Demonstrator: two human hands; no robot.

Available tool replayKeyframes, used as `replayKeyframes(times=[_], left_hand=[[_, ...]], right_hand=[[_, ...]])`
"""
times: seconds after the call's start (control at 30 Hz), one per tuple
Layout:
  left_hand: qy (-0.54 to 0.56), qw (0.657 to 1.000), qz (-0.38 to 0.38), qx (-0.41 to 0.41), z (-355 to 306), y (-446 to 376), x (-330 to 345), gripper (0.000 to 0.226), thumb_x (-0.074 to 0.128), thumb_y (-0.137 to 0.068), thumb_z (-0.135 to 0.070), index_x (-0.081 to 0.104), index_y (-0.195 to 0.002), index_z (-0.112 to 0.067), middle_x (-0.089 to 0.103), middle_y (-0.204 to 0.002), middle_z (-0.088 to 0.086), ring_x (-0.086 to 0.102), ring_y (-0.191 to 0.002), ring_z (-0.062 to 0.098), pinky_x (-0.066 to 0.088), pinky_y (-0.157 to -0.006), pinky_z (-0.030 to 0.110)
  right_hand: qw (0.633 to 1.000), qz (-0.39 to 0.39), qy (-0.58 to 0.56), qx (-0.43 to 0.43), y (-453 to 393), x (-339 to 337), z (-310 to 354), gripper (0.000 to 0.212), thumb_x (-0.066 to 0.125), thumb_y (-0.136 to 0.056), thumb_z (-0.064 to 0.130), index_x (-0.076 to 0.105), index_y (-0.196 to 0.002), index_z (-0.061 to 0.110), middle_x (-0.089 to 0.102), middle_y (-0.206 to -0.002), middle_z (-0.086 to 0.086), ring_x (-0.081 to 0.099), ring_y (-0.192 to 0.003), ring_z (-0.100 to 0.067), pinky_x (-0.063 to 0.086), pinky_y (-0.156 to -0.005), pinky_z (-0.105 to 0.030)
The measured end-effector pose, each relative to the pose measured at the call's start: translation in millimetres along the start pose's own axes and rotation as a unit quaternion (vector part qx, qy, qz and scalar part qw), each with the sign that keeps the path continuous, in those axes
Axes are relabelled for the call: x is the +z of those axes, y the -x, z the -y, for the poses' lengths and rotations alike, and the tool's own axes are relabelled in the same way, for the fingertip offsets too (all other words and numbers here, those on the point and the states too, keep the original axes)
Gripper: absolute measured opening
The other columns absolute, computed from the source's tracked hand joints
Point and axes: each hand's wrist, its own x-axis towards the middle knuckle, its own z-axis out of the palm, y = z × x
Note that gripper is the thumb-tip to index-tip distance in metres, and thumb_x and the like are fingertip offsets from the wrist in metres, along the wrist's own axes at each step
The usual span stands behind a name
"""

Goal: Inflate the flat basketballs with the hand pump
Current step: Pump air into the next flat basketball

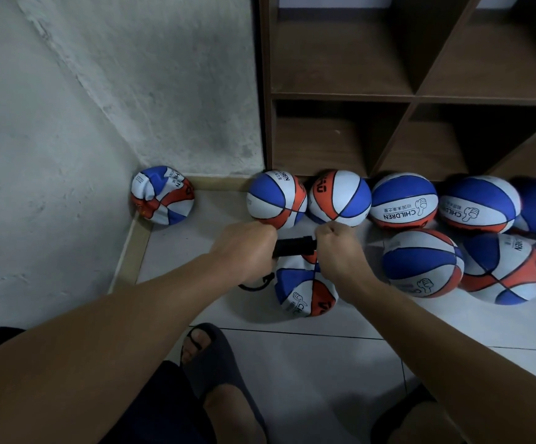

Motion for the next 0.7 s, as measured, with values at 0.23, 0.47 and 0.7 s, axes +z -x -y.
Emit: replayKeyframes(times=[0.23, 0.47, 0.7], left_hand=[[0.009, 0.999, -0.036, 0.021, -2.2, -6.0, -10.0, 0.013, 0.070, -0.097, -0.028, 0.068, -0.089, -0.018, 0.058, -0.070, -0.004, 0.052, -0.058, 0.014, 0.037, -0.052, 0.028], [-0.013, 0.999, -0.033, -0.017, 32.5, -7.9, -10.8, 0.023, 0.068, -0.097, -0.033, 0.062, -0.076, -0.024, 0.060, -0.068, -0.004, 0.052, -0.055, 0.012, 0.027, -0.048, 0.028], [0.024, 1.000, -0.016, -0.004, 12.2, -10.5, -5.4, 0.015, 0.066, -0.099, -0.026, 0.068, -0.087, -0.018, 0.057, -0.070, -0.004, 0.048, -0.056, 0.011, 0.027, -0.048, 0.027]], right_hand=[[0.999, 0.029, -0.023, 0.004, 1.9, -17.3, 19.1, 0.023, 0.048, -0.104, 0.021, 0.056, -0.083, 0.017, 0.048, -0.065, -0.002, 0.046, -0.058, -0.020, 0.041, -0.051, -0.033], [0.993, -0.058, -0.055, 0.088, -26.8, -77.4, 13.7, 0.016, 0.052, -0.090, 0.015, 0.046, -0.076, 0.016, 0.038, -0.060, -0.005, 0.032, -0.052, -0.020, 0.028, -0.050, -0.033], [0.998, -0.048, -0.005, 0.027, -19.8, -43.9, 8.1, 0.021, 0.043, -0.100, 0.010, 0.049, -0.080, 0.012, 0.043, -0.069, -0.001, 0.038, -0.056, -0.015, 0.036, -0.046, -0.024]])
